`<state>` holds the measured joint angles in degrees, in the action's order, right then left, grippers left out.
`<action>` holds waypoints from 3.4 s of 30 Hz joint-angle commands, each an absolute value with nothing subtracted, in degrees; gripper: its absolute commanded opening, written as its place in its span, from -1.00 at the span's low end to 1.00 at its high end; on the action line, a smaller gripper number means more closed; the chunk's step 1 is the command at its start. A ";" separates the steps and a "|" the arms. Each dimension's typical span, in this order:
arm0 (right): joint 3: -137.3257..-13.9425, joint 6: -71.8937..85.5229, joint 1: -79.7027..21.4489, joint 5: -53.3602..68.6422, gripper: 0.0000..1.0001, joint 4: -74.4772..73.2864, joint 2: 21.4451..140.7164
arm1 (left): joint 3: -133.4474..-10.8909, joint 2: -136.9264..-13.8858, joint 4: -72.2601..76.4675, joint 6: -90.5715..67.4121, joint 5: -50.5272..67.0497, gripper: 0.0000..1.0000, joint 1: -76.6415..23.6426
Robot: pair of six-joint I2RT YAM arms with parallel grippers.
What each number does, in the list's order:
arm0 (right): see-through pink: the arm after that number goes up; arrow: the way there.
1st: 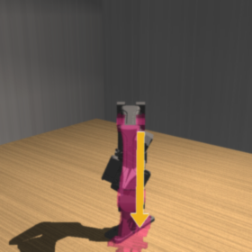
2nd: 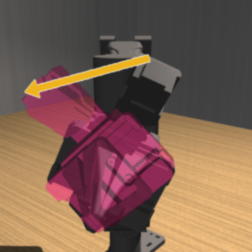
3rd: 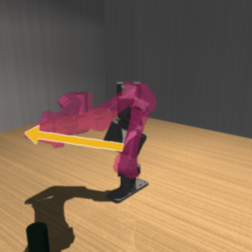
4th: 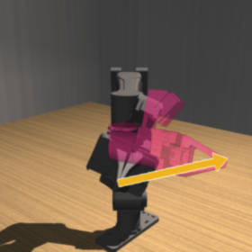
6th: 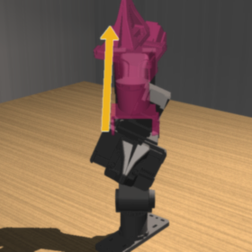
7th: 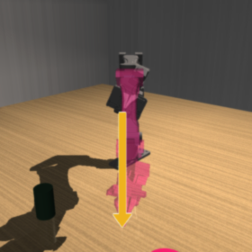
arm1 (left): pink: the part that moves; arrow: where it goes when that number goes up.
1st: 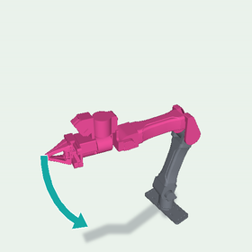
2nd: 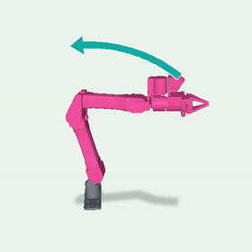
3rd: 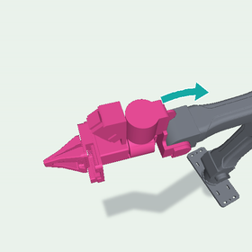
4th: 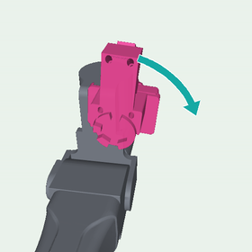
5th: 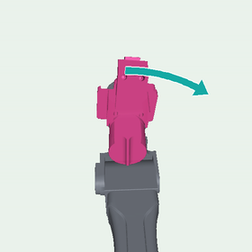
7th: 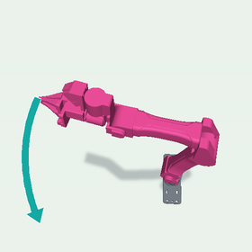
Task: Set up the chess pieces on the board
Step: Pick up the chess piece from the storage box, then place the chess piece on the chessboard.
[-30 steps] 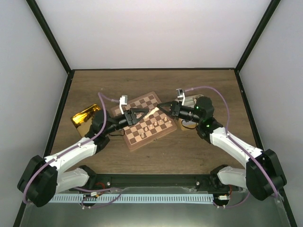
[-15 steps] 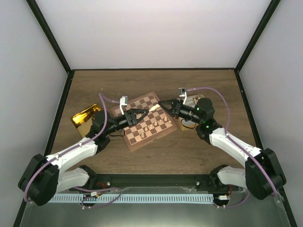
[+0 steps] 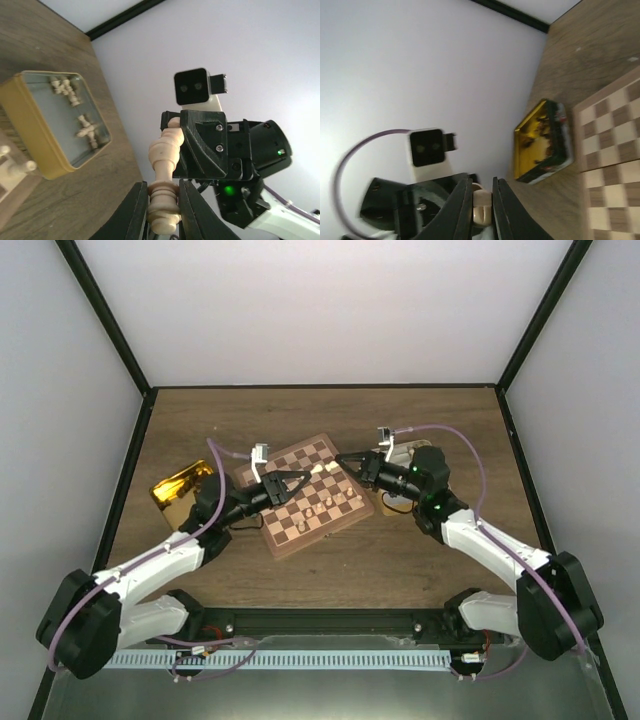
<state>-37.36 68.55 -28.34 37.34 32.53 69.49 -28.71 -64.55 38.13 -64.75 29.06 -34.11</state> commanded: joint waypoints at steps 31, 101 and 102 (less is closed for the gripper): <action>-35.97 20.19 -49.93 -19.35 -0.91 4.78 81.57 | -49.49 -68.36 -18.37 -33.14 8.11 -0.92 -29.28; -45.46 31.89 -48.09 -20.93 -0.01 -8.03 69.05 | -59.51 -80.12 -56.34 -19.65 8.93 -0.92 -30.14; -45.45 32.35 -48.00 -21.39 -0.01 -8.62 68.91 | -60.37 -81.37 -57.21 -19.44 8.06 -0.92 -30.67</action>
<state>-43.44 28.84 -48.45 -18.28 -2.76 69.28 -56.58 -78.08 -49.45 -23.03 11.35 -29.54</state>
